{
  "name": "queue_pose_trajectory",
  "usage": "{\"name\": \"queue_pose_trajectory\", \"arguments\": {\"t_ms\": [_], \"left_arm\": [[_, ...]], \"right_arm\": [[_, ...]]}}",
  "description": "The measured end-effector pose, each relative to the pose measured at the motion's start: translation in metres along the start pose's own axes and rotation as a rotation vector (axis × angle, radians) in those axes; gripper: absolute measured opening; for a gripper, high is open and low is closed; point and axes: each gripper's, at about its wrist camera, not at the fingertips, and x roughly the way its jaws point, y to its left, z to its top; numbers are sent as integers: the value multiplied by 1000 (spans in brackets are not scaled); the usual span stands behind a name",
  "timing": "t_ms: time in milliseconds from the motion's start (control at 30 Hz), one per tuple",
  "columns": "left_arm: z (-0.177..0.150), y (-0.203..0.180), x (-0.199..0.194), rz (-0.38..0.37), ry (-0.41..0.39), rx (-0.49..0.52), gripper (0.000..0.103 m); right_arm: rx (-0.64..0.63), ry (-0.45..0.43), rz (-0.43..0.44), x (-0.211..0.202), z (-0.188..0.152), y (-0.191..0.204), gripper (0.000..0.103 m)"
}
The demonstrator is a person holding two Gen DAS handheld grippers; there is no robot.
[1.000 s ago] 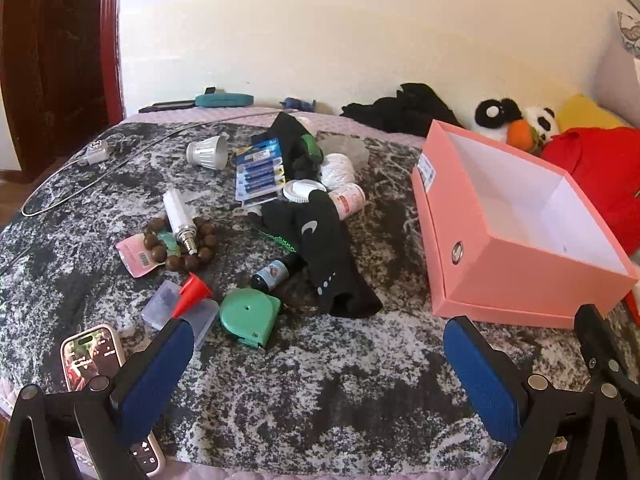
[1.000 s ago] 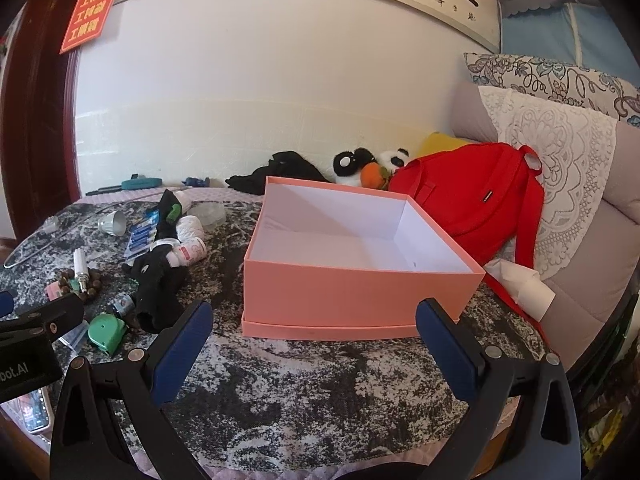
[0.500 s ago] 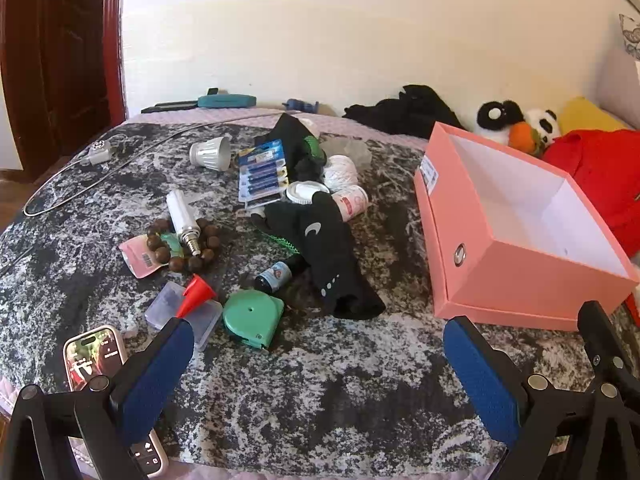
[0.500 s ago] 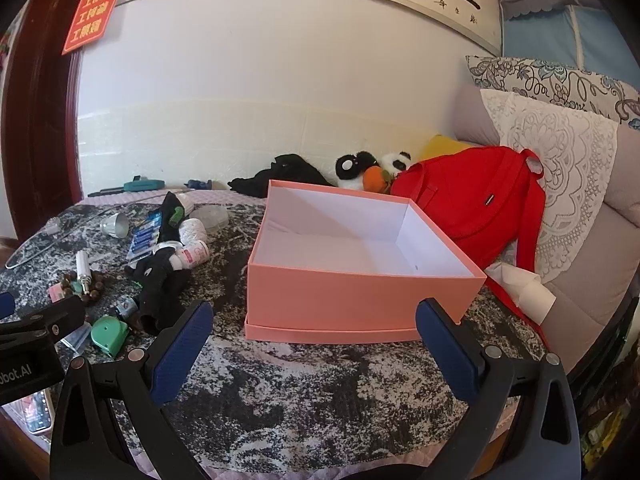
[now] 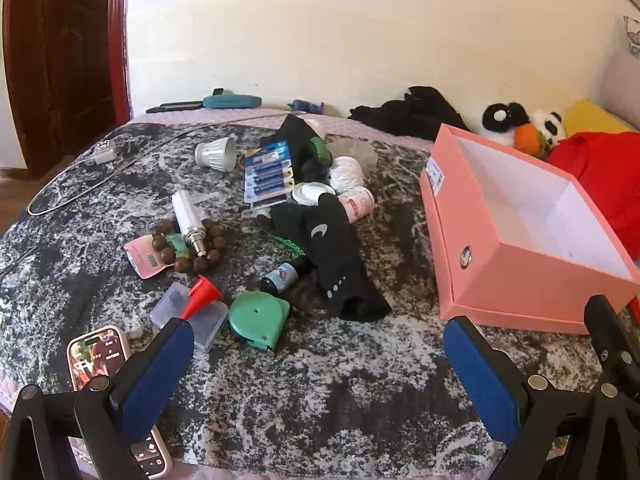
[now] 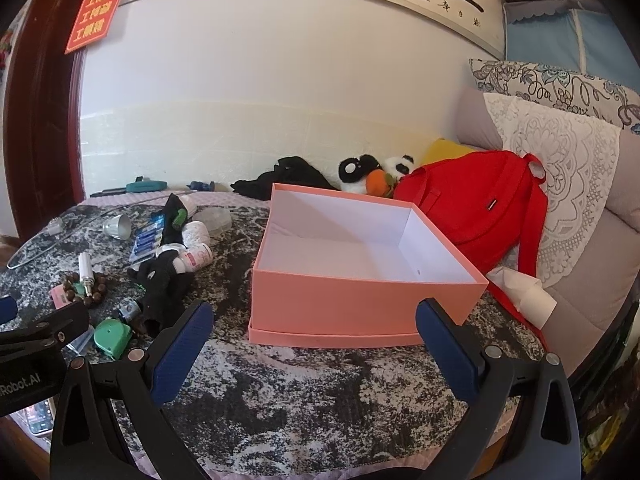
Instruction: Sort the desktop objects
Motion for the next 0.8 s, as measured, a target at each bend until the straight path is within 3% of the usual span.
{"name": "queue_pose_trajectory", "arguments": {"t_ms": [800], "left_arm": [[1,9,0,14,-4,-16,103]], "right_arm": [[-12,11,7,3,-2,7,103]]}}
